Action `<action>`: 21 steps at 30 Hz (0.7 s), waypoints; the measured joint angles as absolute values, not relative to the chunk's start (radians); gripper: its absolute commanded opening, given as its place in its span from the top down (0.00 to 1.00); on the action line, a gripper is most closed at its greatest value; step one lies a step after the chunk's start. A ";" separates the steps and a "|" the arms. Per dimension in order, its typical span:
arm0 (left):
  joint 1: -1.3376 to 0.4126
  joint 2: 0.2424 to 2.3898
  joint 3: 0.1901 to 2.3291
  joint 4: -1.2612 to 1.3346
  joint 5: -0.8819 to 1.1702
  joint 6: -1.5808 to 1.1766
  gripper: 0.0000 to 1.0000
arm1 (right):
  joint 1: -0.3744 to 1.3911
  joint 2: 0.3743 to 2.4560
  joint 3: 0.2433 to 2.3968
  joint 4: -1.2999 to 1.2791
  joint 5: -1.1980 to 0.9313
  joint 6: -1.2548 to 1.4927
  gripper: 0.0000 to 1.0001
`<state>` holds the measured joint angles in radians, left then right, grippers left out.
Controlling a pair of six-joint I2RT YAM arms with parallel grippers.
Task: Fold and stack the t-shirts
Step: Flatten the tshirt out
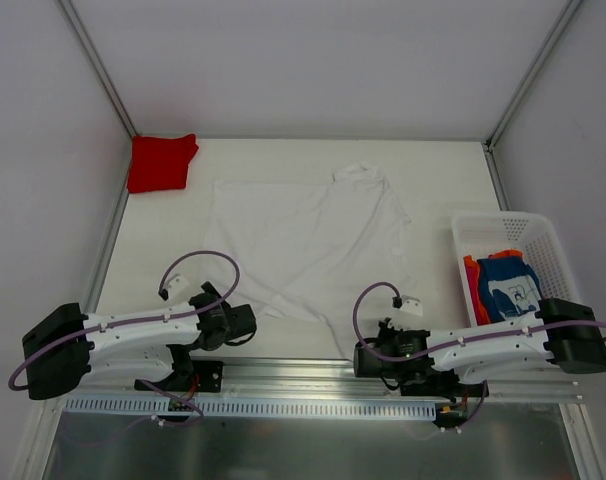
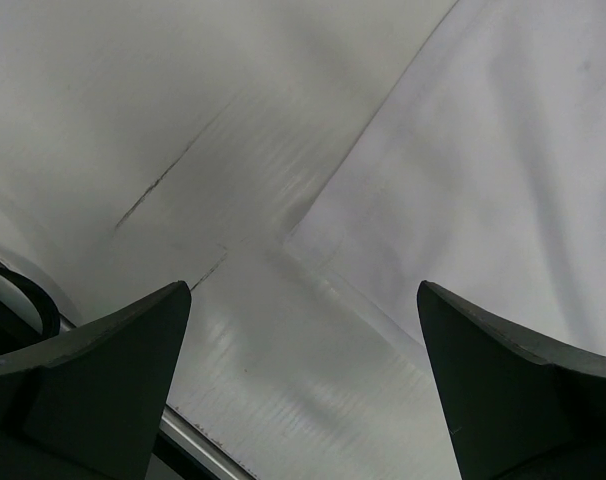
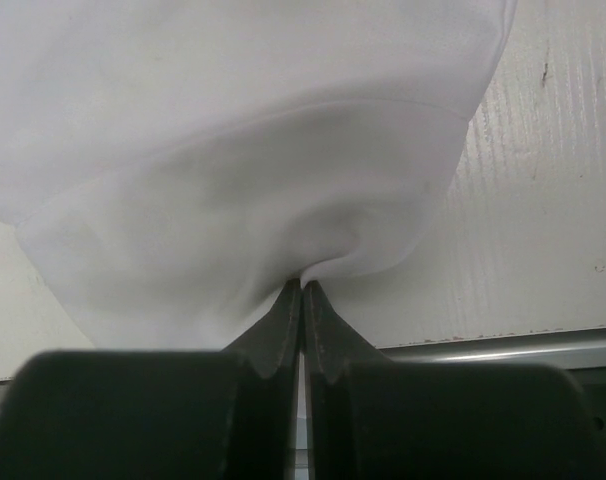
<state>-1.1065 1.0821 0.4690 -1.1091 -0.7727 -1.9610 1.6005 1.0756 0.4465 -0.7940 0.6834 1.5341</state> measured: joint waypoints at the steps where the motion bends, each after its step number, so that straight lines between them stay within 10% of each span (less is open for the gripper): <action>1: -1.106 1.067 0.458 -1.100 -0.772 -1.964 0.01 | 1.600 1.073 0.446 -0.797 0.682 1.534 0.99; 21: -0.787 0.613 0.292 -0.803 -0.717 -1.482 0.11 | 1.600 1.034 0.427 -0.800 0.672 1.543 0.99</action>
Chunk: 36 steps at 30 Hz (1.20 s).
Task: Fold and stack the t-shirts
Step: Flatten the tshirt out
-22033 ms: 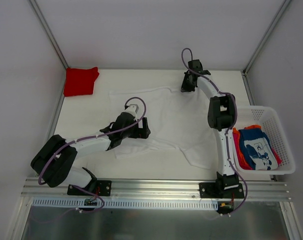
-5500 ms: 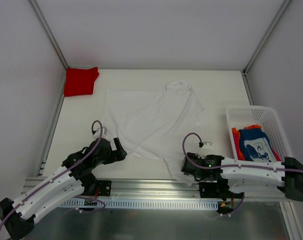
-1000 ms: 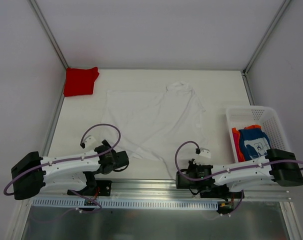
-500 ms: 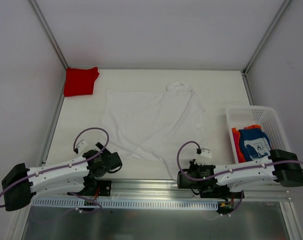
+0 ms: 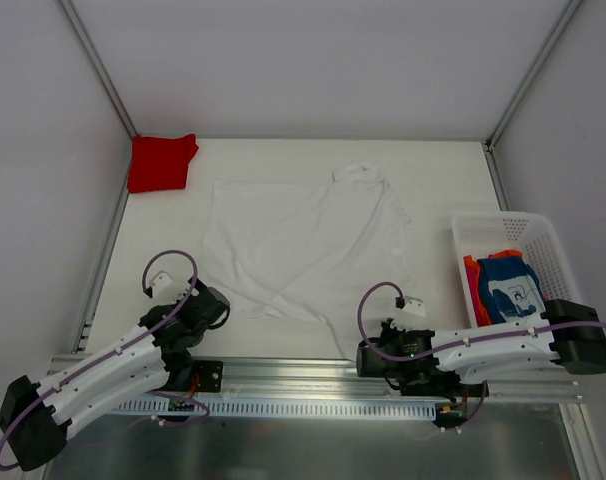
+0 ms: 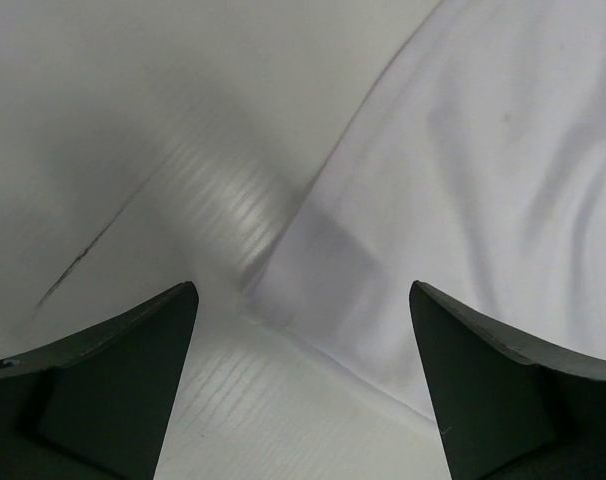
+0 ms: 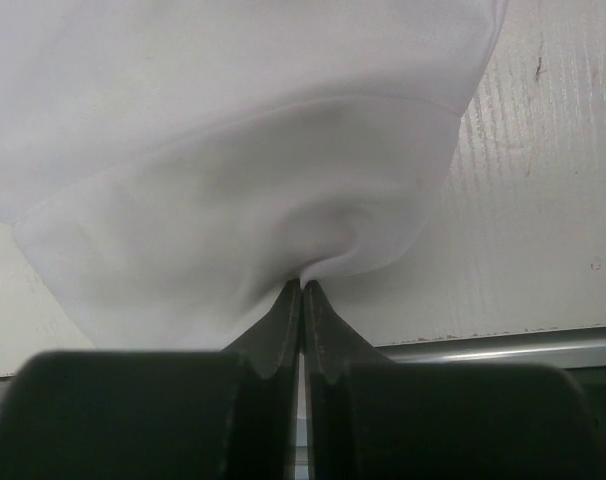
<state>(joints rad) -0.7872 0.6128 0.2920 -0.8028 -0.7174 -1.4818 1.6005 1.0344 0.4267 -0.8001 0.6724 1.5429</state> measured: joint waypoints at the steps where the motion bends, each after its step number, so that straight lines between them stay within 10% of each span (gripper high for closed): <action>1: -0.781 0.614 0.290 -0.783 -0.711 -1.462 0.12 | 1.600 1.034 0.427 -0.800 0.672 1.543 1.00; 18: -0.698 0.647 0.270 -0.566 -0.590 -1.272 0.39 | 1.600 1.031 0.424 -0.800 0.673 1.546 0.99; 23: -0.698 0.650 0.267 -0.563 -0.566 -1.269 0.65 | 1.600 1.025 0.421 -0.800 0.674 1.554 1.00; 26: -0.698 0.654 0.263 -0.569 -0.547 -1.277 0.99 | 1.600 1.025 0.421 -0.801 0.675 1.555 0.99; 36: -0.698 0.685 0.269 -0.563 -0.533 -1.271 1.00 | 1.600 1.055 0.430 -0.801 0.687 1.558 0.99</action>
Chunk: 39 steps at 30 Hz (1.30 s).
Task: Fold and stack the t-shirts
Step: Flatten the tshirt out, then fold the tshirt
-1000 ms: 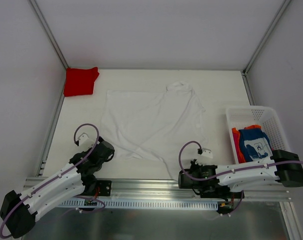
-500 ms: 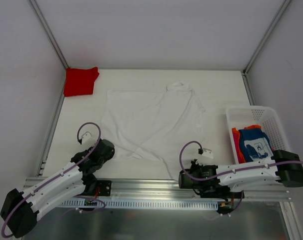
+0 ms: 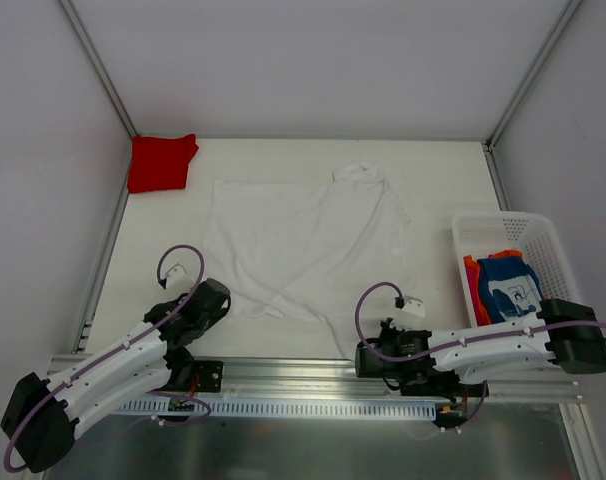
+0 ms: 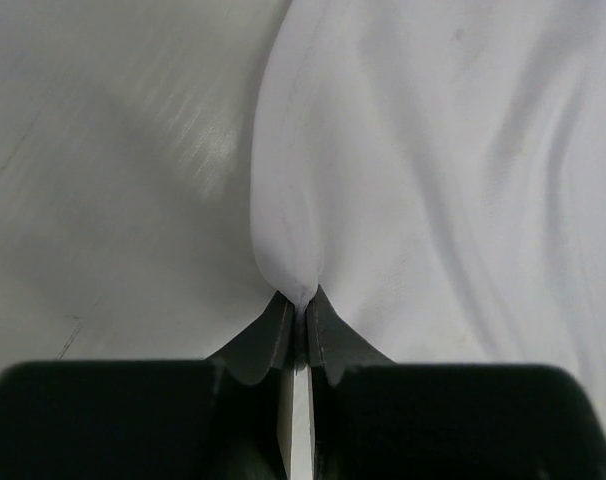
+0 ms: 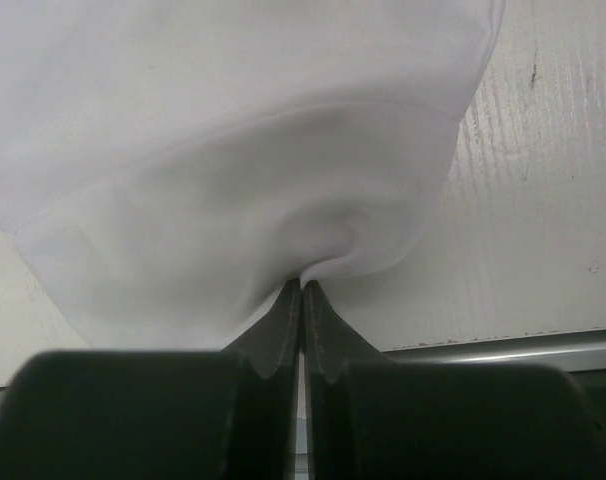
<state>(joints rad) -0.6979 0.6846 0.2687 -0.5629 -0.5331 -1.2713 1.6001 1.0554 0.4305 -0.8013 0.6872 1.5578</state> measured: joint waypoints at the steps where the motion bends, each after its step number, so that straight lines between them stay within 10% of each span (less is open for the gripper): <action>1: -0.698 0.683 0.270 -0.564 -0.532 -1.268 1.00 | 1.600 1.060 0.433 -0.801 0.688 1.557 1.00; 39: -0.698 0.474 0.466 -0.751 -0.582 -1.051 1.00 | 1.185 1.059 0.762 -0.991 0.894 1.104 1.00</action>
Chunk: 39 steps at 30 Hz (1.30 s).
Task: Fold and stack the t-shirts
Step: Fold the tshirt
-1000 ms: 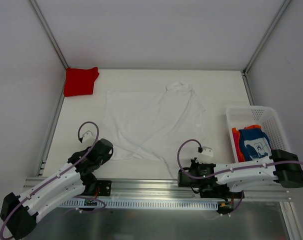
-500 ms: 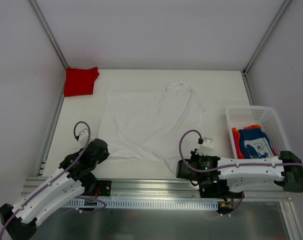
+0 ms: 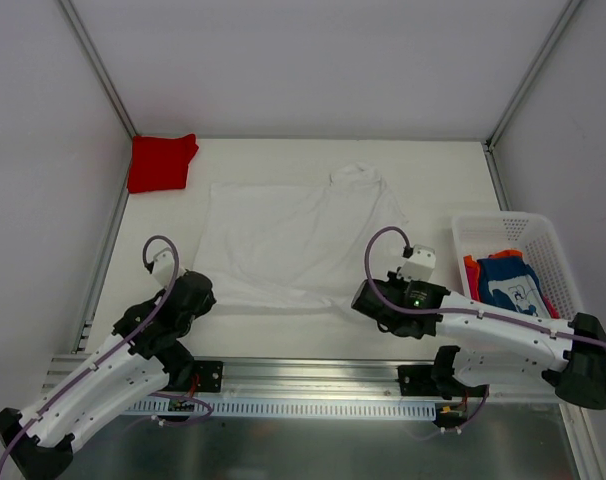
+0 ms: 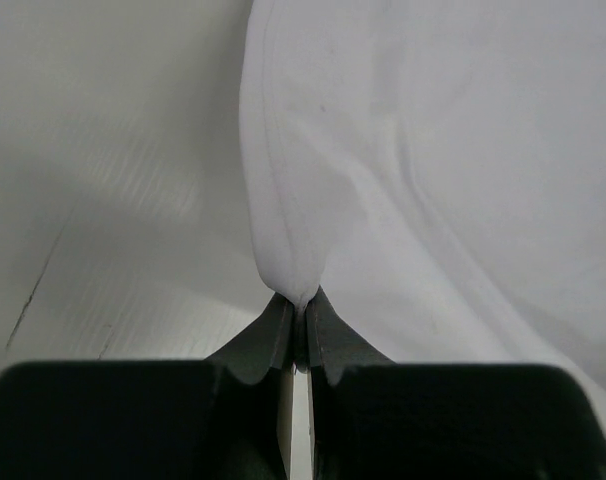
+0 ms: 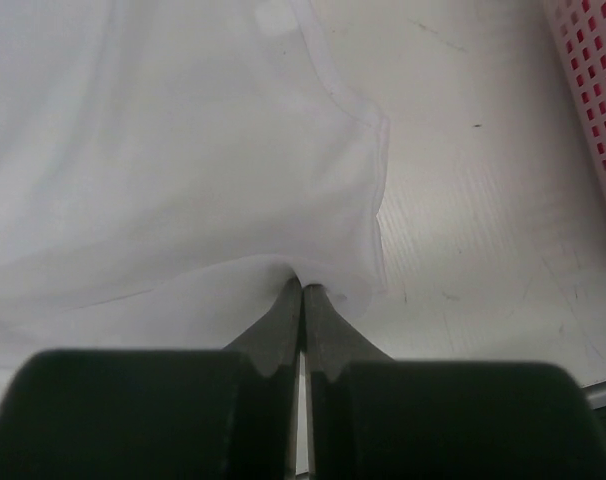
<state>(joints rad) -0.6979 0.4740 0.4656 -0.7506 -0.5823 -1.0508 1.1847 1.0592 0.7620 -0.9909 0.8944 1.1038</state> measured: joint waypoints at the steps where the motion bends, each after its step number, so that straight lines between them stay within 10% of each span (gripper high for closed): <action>1: -0.698 0.477 0.466 -0.751 -0.587 -1.050 1.00 | 1.165 1.057 0.762 -0.979 0.894 1.078 0.99; 39: -0.556 0.822 0.519 -0.456 -0.675 -0.862 1.00 | 0.809 1.482 1.050 -0.594 0.778 0.538 1.00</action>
<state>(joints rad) -0.5564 0.8215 0.5194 -0.4561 -0.6754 -0.8623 0.8093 1.4822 1.0500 -0.5941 0.7784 0.5377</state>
